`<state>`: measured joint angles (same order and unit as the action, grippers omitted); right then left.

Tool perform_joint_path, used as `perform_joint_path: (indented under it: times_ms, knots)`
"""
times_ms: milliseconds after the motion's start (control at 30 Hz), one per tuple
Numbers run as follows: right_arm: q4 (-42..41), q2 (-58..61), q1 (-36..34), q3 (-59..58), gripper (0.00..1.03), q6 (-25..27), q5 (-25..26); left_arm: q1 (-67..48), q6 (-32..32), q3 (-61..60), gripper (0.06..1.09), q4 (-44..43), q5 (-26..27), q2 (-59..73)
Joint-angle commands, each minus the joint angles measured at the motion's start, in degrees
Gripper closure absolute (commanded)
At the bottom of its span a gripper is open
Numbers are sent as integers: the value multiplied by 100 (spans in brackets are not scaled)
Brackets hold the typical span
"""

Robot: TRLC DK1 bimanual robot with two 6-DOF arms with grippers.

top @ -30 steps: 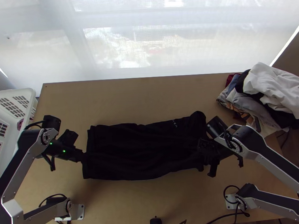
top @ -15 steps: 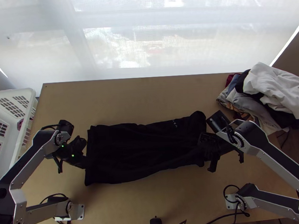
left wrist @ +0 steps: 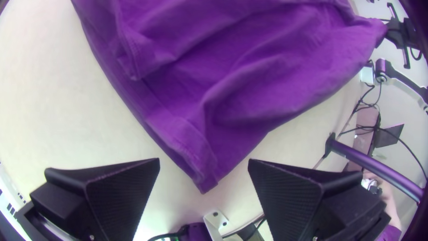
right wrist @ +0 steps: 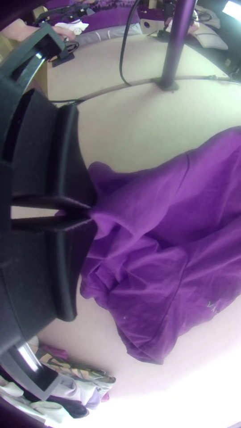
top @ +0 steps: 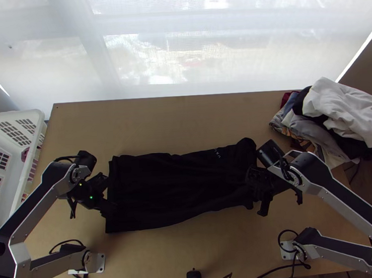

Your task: Fold the t-shirt

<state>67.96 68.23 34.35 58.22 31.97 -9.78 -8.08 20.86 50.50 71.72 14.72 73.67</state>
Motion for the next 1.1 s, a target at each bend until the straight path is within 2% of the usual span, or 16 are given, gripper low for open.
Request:
perform_joint_path:
  times_ms: [0, 333, 667, 767, 967, 1067]
  knots:
    - [-2, -2, 28, -56, 100, -33, -6, -45, 313, 30, 12, 703, -48, -239]
    - [-11, -11, 19, -47, 100, -94, -15, -238, 832, -647, 13, 228, -48, -643]
    - [-11, -11, 10, -21, 100, -120, -15, -203, 832, -1192, 24, -115, -48, -494]
    - [-11, -11, 10, -21, 100, -138, -15, -150, 876, -1288, 36, -273, 4, -380]
    - [-11, -37, 10, -3, 100, -164, -15, 52, 1095, -1288, 67, -308, 400, -116]
    - [-11, -46, 10, 6, 100, -173, -15, 157, 1192, -1297, 90, -317, 532, 34]
